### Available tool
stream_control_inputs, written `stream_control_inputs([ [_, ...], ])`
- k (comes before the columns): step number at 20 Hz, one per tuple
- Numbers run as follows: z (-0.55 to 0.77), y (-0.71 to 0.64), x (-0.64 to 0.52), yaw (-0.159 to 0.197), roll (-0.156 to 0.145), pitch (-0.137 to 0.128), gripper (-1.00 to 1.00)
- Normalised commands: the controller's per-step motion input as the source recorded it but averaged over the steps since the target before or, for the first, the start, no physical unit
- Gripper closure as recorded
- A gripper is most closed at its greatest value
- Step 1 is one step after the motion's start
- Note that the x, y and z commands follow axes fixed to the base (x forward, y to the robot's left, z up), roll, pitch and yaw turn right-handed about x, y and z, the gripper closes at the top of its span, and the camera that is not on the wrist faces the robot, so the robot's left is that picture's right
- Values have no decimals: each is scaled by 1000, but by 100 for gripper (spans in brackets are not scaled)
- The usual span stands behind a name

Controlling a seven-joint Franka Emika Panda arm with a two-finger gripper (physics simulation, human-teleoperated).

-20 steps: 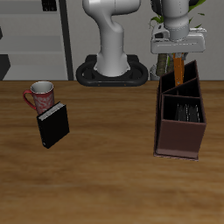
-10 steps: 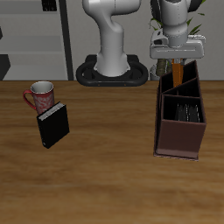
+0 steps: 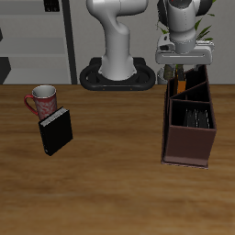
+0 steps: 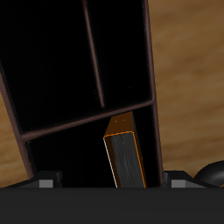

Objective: Place the left striped book into the left desk caddy's right compartment and place the right striped book into the left desk caddy's right compartment and place the orange book into the left desk caddy's left compartment

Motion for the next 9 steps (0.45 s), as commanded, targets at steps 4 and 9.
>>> stream_control_inputs([
  [4,60,-6,2,7,2,-10,-100],
  [9,197,-15,-80,25,-2,-40,-100],
])
